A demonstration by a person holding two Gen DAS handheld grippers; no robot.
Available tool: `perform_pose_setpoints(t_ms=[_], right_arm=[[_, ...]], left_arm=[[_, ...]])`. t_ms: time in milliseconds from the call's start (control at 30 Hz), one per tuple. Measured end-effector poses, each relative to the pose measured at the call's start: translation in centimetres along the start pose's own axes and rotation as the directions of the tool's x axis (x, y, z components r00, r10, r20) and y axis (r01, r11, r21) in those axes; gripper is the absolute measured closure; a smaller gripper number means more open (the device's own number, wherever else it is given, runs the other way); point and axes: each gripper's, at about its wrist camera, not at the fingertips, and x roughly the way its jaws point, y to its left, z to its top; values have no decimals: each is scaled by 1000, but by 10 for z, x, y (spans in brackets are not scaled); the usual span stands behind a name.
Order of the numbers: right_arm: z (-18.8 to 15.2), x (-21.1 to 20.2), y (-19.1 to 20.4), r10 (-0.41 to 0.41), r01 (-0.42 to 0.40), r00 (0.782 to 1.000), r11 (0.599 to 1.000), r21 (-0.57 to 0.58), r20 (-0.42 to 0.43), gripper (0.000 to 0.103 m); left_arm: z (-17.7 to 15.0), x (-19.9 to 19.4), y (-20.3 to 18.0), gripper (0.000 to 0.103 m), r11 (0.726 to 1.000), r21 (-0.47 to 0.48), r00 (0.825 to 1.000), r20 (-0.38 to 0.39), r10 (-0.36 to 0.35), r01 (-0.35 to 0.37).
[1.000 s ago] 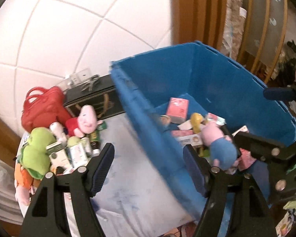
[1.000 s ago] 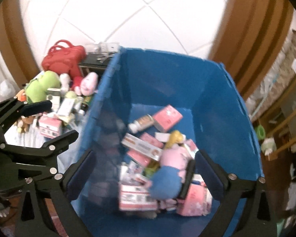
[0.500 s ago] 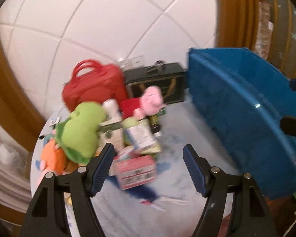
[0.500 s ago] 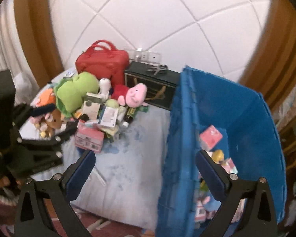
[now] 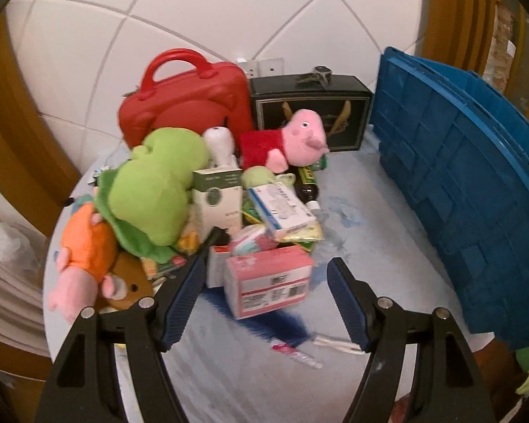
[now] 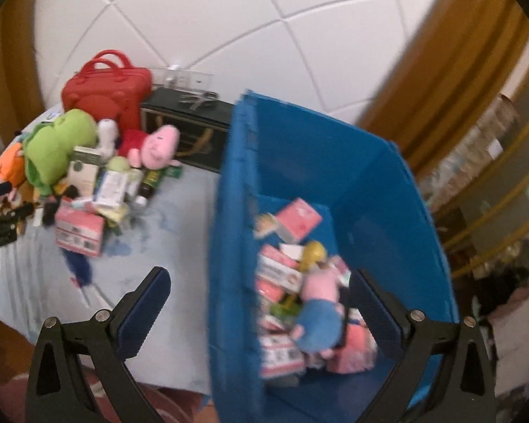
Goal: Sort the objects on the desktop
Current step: 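Move both tools back over the pile on the table, then grasp the white medicine box with the left tool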
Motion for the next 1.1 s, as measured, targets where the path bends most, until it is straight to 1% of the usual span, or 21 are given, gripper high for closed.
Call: perform_pose_setpoints(t_ms=[33,67,167,267,300,400,433,533,567,600,633,667,733,767,800,833,867,933,967,1067,1100], right_arm=[[-5,-3,-8,-11,11,1000,1000,9,-1,0],[-18,-12,-28,-24,23,1000,999,46,8,0],[-34,-25,-43,23,-26,999,996,88,34,0],[-43,-31,-38,91,-98,993,990,100,75,0],[-45,-32,-34,113,-121,990,988,98,89,0],[-46,-34,-13,198,-211,970,974,84,143,0],[-46,-34,-13,198,-211,970,974,84,143,0],[-44,-32,16,289,-306,938,950,65,191,0],[-41,-27,38,338,-356,916,933,47,217,0],[-41,-24,47,357,-375,907,926,42,225,0],[-41,-24,47,357,-375,907,926,42,225,0],[-39,-19,58,376,-394,898,919,35,230,0],[-37,-9,79,416,-431,880,902,18,228,0],[-35,6,102,452,-462,867,887,-4,210,0],[-35,13,110,467,-474,862,880,-12,198,0],[-34,22,119,481,-486,859,874,-17,178,0],[-34,22,119,481,-486,859,874,-17,178,0],[-30,52,141,511,-513,850,858,-18,126,0],[-28,63,150,516,-517,850,856,-18,105,0],[-26,91,169,525,-525,849,851,-17,55,0],[-26,91,169,525,-525,849,851,-17,55,0]], left_arm=[[0,2,-6,32,1000,2,1000,0,-10,10],[0,5,-14,32,1000,7,1000,4,-15,15],[-4,11,-27,32,1000,-1,1000,6,-14,14],[-12,16,-30,32,999,-46,1000,-7,-18,18],[-16,17,-29,32,998,-59,1000,-7,-9,8],[-33,21,-21,32,994,-106,1000,-11,25,-26],[-39,23,-18,32,993,-117,999,-13,30,-31],[-61,31,-2,32,985,-166,999,-30,45,-49],[-67,34,2,32,982,-181,998,-34,48,-53],[-77,37,9,32,977,-203,998,-40,52,-59],[-84,40,13,32,974,-218,997,-47,55,-64],[-94,44,19,32,968,-240,997,-60,55,-68],[-113,53,33,32,956,-283,994,-97,53,-78],[-121,57,39,32,951,-296,992,-114,56,-88],[-125,59,43,32,948,-304,990,-124,61,-96],[-131,62,48,32,943,-314,989,-134,70,-109],[-139,63,56,32,937,-326,987,-139,86,-128],[-148,63,68,32,926,-342,982,-146,117,-161],[-153,62,76,32,920,-351,980,-149,131,-176],[-164,62,99,32,908,-371,976,-158,146,-196],[-166,64,104,32,906,-374,975,-162,149,-200]])
